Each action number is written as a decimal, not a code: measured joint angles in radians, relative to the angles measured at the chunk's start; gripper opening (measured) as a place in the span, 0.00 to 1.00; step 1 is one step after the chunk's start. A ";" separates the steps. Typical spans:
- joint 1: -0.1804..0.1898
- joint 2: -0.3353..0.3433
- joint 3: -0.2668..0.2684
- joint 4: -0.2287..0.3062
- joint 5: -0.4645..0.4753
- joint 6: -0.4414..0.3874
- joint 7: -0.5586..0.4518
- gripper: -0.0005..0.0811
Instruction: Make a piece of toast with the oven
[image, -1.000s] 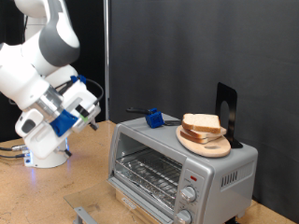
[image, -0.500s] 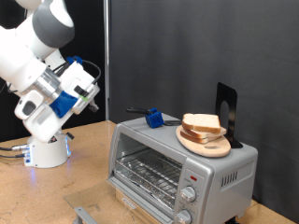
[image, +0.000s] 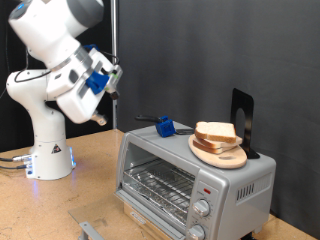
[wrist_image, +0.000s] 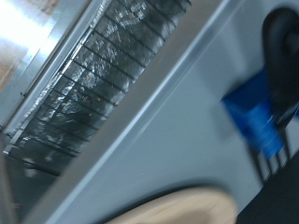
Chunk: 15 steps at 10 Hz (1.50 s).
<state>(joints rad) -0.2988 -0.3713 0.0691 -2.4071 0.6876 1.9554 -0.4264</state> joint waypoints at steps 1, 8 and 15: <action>0.006 -0.019 0.016 -0.002 -0.042 0.002 -0.043 0.99; 0.103 -0.032 0.077 0.052 0.035 -0.042 -0.243 0.99; 0.132 -0.103 0.220 -0.024 -0.001 0.109 -0.239 0.99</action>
<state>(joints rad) -0.1667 -0.4738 0.2892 -2.4313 0.6868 2.0646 -0.6653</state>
